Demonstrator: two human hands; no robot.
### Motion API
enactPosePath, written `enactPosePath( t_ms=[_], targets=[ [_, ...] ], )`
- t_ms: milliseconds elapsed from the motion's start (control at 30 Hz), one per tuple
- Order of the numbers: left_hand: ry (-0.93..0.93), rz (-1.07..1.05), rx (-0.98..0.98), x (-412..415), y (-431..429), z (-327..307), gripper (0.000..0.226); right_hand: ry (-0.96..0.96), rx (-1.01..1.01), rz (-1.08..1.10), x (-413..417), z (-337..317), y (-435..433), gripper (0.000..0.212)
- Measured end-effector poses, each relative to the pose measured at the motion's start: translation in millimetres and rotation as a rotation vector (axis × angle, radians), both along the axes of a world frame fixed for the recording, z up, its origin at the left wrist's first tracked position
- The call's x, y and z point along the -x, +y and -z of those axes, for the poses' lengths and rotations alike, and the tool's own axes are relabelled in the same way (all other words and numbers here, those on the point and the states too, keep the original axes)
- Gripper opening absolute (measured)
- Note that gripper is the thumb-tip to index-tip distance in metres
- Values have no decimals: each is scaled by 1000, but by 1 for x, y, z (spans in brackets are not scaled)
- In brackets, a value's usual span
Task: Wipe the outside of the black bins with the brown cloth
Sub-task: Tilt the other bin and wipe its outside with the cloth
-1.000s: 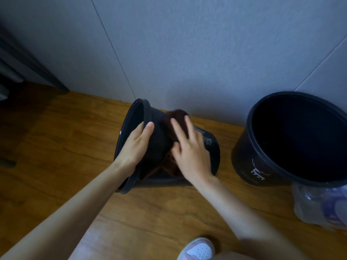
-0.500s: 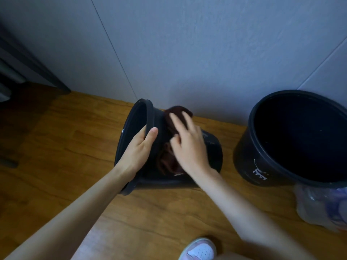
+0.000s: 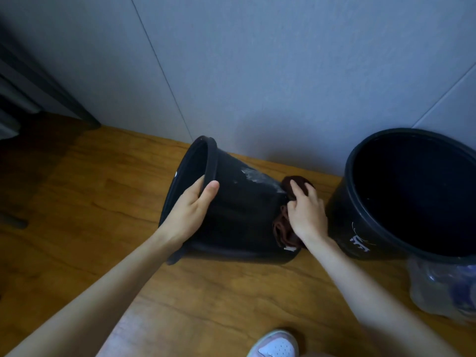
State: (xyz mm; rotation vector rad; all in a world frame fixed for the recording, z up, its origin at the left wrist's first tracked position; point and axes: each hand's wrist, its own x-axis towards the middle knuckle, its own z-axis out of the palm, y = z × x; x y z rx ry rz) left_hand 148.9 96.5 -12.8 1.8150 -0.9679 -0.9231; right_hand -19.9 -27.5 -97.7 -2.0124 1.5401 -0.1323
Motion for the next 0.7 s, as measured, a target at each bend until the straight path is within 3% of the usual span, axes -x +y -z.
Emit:
enactPosePath(
  t_ms=[267, 400, 533, 633, 700],
  targets=[
    [-32, 76, 20, 5, -3, -3, 20, -483, 221, -273, -63, -67, 49, 56],
    [-8, 74, 12, 1, -1, -3, 20, -363, 246, -245, -42, -39, 35, 57],
    [18, 90, 12, 1, 2, -4, 21, -112, 20, -15, 5, 2, 7, 51],
    [14, 154, 11, 8, -1, -4, 21, -42, -128, 92, 22, 12, -4, 48],
    [2, 164, 7, 9, -4, -6, 21, -46, -119, 113, 17, 8, -3, 47]
  ],
)
